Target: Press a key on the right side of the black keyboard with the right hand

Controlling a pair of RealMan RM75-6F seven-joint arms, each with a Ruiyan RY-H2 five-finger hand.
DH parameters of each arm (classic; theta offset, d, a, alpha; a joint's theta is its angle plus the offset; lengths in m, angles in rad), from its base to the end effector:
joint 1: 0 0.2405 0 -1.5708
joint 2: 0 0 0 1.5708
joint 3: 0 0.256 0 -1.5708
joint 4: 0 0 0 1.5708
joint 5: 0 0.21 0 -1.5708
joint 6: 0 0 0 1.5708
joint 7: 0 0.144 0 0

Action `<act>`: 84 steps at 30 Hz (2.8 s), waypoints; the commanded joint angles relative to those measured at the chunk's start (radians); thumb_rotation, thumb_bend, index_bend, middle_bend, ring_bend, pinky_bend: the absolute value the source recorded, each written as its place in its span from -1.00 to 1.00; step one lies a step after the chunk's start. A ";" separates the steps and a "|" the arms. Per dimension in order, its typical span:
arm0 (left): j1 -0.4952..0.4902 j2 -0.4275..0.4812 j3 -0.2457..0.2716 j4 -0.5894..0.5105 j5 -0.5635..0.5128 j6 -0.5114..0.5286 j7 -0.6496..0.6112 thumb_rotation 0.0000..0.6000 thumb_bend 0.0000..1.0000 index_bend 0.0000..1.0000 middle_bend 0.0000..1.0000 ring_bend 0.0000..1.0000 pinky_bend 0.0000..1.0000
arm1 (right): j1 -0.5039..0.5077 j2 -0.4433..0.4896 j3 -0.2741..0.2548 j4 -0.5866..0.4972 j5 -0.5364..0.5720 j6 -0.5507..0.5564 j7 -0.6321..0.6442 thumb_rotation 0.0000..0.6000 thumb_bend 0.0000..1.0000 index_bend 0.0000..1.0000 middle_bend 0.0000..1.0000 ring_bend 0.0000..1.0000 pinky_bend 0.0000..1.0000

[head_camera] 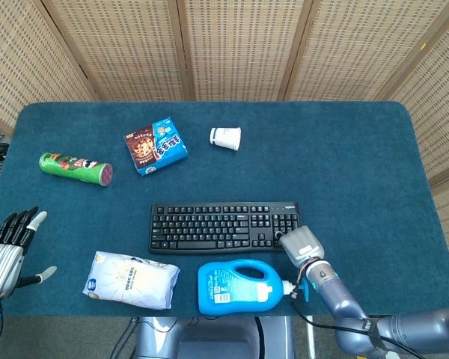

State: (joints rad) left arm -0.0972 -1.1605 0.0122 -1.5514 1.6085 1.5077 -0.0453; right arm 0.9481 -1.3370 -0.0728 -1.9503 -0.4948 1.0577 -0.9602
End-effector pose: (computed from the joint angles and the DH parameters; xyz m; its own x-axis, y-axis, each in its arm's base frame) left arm -0.3066 0.1715 0.1396 0.3817 0.0400 0.9234 0.9189 -0.1242 -0.3744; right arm -0.1552 -0.2805 0.0026 0.7536 -0.4763 0.4530 -0.6475 -0.4193 0.6364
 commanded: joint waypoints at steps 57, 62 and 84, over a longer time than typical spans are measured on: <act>-0.001 0.003 -0.002 0.002 -0.004 0.004 -0.008 1.00 -1.00 -1.00 -1.00 -1.00 -1.00 | 0.014 0.122 0.000 -0.150 -0.090 0.171 0.030 1.00 0.80 -0.64 0.38 0.33 -0.03; -0.001 0.004 -0.004 0.003 -0.009 0.002 -0.015 1.00 -1.00 -1.00 -1.00 -1.00 -1.00 | -0.073 0.232 -0.021 -0.231 -0.284 0.275 0.116 1.00 0.49 -0.68 -0.10 -0.17 -0.04; 0.009 -0.025 0.005 0.021 0.003 0.015 0.036 1.00 -1.00 -1.00 -1.00 -1.00 -1.00 | -0.648 0.153 -0.158 0.317 -0.983 0.681 0.839 1.00 -0.33 -1.00 -1.00 -1.00 -0.84</act>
State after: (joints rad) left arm -0.0884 -1.1845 0.0160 -1.5312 1.6113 1.5239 -0.0104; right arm 0.3557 -1.1471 -0.2289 -1.6983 -1.4354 1.6924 -0.1749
